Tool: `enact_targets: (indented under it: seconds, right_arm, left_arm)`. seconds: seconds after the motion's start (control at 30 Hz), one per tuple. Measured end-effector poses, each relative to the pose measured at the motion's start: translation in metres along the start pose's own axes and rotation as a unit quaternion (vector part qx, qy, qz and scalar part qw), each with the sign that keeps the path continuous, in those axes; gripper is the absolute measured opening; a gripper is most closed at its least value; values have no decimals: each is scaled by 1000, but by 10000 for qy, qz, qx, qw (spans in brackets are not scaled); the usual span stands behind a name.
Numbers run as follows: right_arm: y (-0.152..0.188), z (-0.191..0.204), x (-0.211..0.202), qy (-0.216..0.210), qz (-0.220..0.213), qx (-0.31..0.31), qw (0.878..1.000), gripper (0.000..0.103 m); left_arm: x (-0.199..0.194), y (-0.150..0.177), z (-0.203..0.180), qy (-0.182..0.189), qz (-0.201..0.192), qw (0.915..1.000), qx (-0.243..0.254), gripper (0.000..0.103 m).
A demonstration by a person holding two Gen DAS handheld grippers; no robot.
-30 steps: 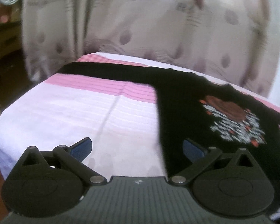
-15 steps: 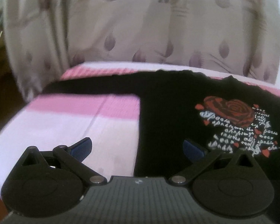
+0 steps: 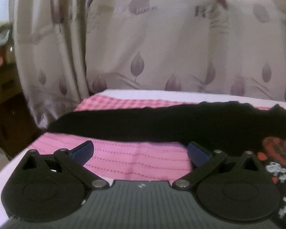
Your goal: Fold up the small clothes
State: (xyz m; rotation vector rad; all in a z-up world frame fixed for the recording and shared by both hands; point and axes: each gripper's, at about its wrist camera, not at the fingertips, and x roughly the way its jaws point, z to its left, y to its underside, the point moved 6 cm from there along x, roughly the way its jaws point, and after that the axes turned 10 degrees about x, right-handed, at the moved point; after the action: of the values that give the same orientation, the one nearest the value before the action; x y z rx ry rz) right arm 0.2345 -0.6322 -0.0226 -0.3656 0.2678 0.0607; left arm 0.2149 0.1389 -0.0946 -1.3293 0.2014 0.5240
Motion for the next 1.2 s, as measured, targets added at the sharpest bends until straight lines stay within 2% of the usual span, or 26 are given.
enact_targets:
  seconds: [0.07, 0.13, 0.2, 0.37, 0.47, 0.6, 0.77, 1.0, 1.13, 1.2]
  right_arm:
    - [24, 31, 9, -282, 193, 40, 9994, 8]
    - [52, 61, 19, -562, 397, 44, 9976, 8]
    - [87, 91, 33, -849, 636, 115, 9943, 8]
    - [179, 153, 67, -1520, 1191, 369, 9805, 8]
    - [249, 177, 91, -1637, 1576, 423, 9729, 8]
    - [336, 186, 117, -1487, 2106, 182, 9660, 8]
    - [422, 174, 132, -1083, 2584, -89, 9599, 8]
    - [498, 159, 157, -605, 2884, -907, 9513, 8]
    - [532, 156, 162, -450, 3096, -1518, 9376, 11]
    - [547, 157, 161, -338, 3194, -2003, 9256, 14]
  left_arm:
    - [12, 5, 4, 31, 213, 9997, -120, 103]
    - [18, 8, 6, 293, 364, 9983, -342, 103]
    - [19, 10, 5, 412, 426, 9976, -347, 103]
    - [14, 13, 10, 500, 220, 9968, -585, 103]
    - [14, 16, 20, 615, 178, 9932, -971, 103]
    - [18, 18, 31, 734, 208, 9873, -1391, 103]
    - [15, 17, 32, 825, 81, 9864, -1422, 103]
    - [12, 15, 28, 919, -42, 9861, -1385, 103]
    - [14, 17, 31, 940, -9, 9844, -1485, 103]
    - [15, 17, 32, 942, -4, 9838, -1528, 103]
